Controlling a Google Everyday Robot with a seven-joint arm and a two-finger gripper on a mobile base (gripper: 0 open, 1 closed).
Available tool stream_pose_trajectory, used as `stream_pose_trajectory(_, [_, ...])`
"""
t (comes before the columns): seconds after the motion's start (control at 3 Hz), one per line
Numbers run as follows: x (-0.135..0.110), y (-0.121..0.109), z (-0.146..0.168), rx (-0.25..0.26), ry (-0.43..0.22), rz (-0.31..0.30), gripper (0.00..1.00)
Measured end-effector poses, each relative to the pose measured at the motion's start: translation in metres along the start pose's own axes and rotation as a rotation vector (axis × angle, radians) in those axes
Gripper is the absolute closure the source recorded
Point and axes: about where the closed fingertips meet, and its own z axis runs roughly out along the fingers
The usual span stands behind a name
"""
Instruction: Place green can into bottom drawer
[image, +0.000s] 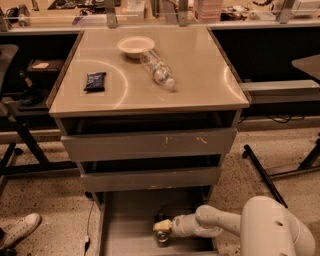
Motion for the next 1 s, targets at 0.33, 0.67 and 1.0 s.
stream_pose_trajectory(0.33, [0.0002,0.0001,0.0002,0.0,0.0,0.0,0.0])
stream_pose_trajectory(0.67, [0.0002,0.0001,0.0002,0.0,0.0,0.0,0.0])
stream_pose_trajectory(1.0, [0.0002,0.0032,-0.0023,0.0,0.0,0.0,0.0])
